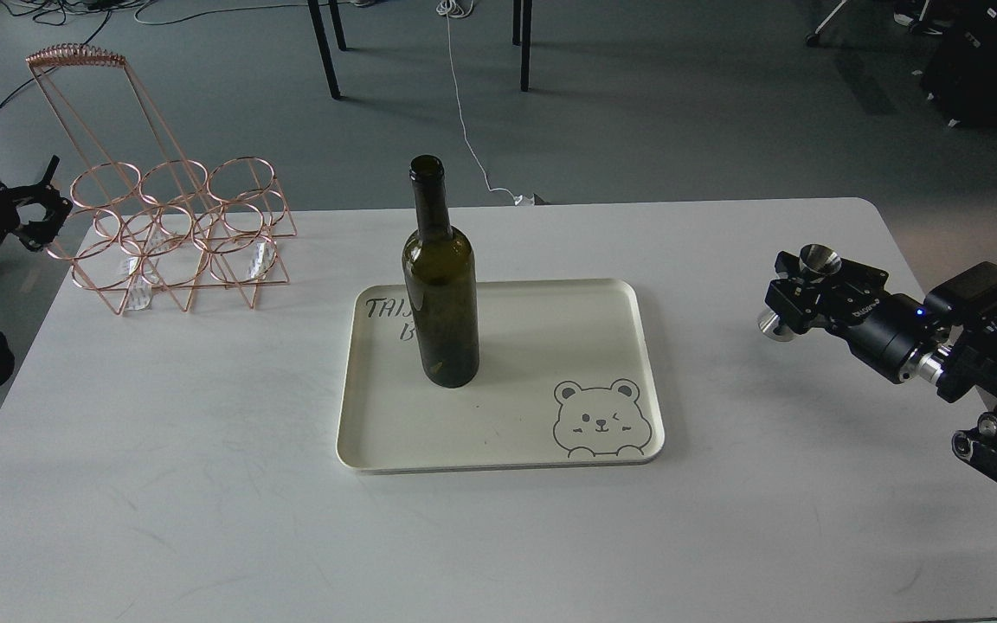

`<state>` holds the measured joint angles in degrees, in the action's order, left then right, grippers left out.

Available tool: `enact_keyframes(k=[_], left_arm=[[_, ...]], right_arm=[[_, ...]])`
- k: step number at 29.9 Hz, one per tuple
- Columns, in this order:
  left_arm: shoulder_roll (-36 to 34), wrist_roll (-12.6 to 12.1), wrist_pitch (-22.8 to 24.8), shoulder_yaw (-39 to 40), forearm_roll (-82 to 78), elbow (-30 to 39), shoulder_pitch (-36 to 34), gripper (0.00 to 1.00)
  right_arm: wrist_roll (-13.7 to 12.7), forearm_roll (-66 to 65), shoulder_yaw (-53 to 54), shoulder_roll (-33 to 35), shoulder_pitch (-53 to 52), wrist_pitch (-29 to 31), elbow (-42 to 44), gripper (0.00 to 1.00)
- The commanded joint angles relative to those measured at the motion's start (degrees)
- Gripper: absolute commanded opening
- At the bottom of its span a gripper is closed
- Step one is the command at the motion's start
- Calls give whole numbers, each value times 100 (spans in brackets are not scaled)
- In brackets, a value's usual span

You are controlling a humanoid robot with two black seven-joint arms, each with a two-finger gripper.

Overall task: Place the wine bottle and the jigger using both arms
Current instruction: 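Carry the jigger off the tray and lower it onto the table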

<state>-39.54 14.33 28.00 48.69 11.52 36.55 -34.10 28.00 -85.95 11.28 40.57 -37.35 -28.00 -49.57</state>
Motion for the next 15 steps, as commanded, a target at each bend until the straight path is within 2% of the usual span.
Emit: enact_keyframes(k=[1, 15], left_arm=[[17, 0, 0, 0, -1, 1, 0, 98], [17, 0, 0, -35, -9, 10, 0, 98]], right_arm=[[0, 140, -38, 21, 263, 0, 123, 2], [0, 167, -47, -137, 492, 0, 413, 8]])
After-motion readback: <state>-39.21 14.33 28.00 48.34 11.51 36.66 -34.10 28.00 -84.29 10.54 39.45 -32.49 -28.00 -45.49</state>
